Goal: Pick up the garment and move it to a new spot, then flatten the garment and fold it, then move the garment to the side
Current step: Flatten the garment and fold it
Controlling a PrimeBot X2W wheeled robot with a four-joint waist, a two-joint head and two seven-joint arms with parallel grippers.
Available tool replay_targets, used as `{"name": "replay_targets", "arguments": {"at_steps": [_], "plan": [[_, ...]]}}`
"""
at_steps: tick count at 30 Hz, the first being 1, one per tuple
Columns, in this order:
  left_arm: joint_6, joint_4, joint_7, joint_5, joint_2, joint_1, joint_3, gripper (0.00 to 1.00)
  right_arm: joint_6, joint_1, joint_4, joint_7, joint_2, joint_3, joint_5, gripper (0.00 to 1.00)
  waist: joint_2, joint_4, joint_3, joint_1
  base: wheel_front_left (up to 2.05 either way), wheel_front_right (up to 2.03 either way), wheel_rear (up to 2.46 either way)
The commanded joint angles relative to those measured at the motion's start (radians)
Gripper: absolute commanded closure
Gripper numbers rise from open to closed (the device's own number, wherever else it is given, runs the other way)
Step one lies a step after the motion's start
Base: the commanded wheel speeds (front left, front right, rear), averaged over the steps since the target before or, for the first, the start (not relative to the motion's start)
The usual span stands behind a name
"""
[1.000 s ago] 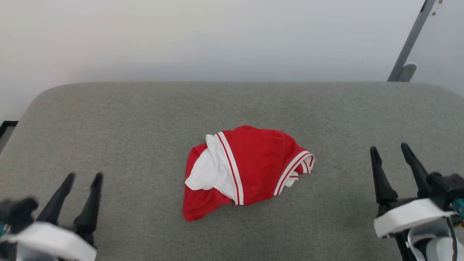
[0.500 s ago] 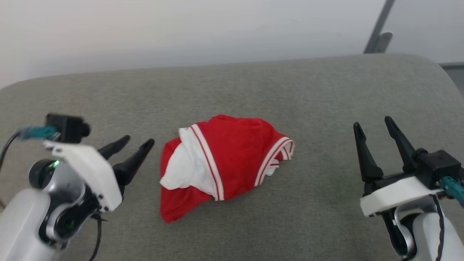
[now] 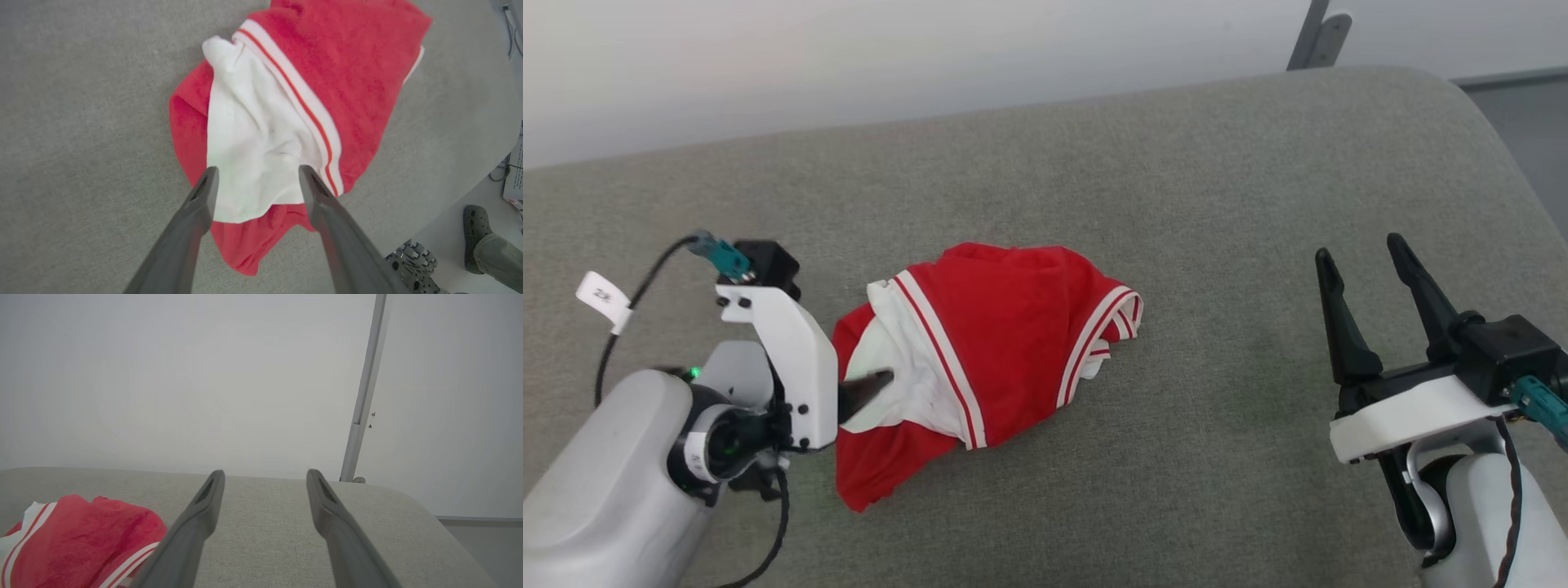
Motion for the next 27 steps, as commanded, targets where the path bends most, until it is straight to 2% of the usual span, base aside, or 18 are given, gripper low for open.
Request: {"name": "replay_targets", "arguments": {"at_steps": [1,5,10,11,12,13,20,27], "plan": [[0.014,0.017,0.024,-0.002,-0.004,-0.015,-0.008,0.0,0.0,-0.013,0.004,-0.011,0.003,-0.003,0.002,0.0,-0.0001,-0.007,0.011,0.0,0.0,0.0,0.0],[0.054,0.069,0.099,-0.016,-0.015,-0.028,-0.028,0.0,0.0,-0.025,0.011,-0.02,0.005,-0.005,-0.001,0.0,-0.0001,-0.014,0.032,0.0,0.0,0.0,0.0],[0.046,0.11,0.118,0.004,-0.026,-0.047,-0.053,0.0,0.0,-0.033,0.018,-0.027,0.008,-0.008,-0.005,0.0,-0.0001,-0.011,0.043,0.0,0.0,0.0,0.0],[0.04,0.117,0.115,0.002,-0.031,-0.052,-0.056,0.31,0.0,-0.036,0.019,-0.028,0.009,-0.009,-0.007,0.0,-0.0001,-0.009,0.046,0.0,0.0,0.0,0.0],[0.038,0.126,0.115,-0.004,-0.037,-0.056,-0.055,0.79,0.0,-0.037,0.02,-0.028,0.01,-0.009,-0.009,0.0,-0.0001,-0.008,0.047,0.0,0.0,0.0,0.0],[0.033,0.132,0.114,-0.002,-0.036,-0.063,-0.056,1.0,0.0,-0.038,0.022,-0.029,0.011,-0.008,-0.012,0.0,-0.0001,-0.007,0.048,0.0,0.0,0.0,0.0],[0.021,0.133,0.107,0.005,-0.013,-0.083,-0.047,1.0,0.0,-0.038,0.02,-0.031,0.013,-0.022,-0.021,0.0,-0.0001,0.011,0.05,0.0,0.0,0.0,0.0],[0.064,0.076,0.097,-0.031,0.011,-0.051,0.002,1.0,0.0,-0.022,0.019,-0.031,0.014,-0.043,-0.027,0.0,-0.0001,0.042,0.041,0.0,0.0,0.0,0.0]]}}
